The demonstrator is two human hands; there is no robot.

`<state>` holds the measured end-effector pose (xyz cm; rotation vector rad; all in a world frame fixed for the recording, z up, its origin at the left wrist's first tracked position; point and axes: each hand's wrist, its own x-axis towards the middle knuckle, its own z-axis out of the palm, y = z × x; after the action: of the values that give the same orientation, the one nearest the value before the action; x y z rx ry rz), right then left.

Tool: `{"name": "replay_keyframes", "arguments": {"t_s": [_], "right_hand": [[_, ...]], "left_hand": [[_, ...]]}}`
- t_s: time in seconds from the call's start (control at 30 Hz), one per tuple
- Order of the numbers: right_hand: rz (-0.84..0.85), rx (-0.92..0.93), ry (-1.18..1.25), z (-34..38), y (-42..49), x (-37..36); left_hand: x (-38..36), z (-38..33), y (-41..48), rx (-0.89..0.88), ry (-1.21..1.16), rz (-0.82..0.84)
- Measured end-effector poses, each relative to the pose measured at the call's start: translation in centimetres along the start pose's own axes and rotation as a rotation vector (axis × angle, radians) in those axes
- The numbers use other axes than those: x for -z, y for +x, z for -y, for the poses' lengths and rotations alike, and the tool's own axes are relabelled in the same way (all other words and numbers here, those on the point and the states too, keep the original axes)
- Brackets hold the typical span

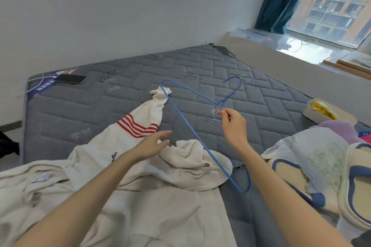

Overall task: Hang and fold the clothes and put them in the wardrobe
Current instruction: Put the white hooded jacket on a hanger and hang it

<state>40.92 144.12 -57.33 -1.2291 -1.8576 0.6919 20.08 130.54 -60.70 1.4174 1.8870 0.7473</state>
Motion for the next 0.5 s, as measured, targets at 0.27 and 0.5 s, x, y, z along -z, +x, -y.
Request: {"name": "replay_keyframes", "arguments": {"t_s": [0.27, 0.5], "right_hand": [[0.47, 0.338, -0.164, 9.2, 0.6, -6.3], [0.928, 0.56, -0.196, 16.1, -2.8, -12.7]], "left_hand": [[9.3, 4.4, -6.3, 0.186, 0.017, -0.463], [12.3, 7.5, -13.3, 0.291, 0.476, -0.64]]}}
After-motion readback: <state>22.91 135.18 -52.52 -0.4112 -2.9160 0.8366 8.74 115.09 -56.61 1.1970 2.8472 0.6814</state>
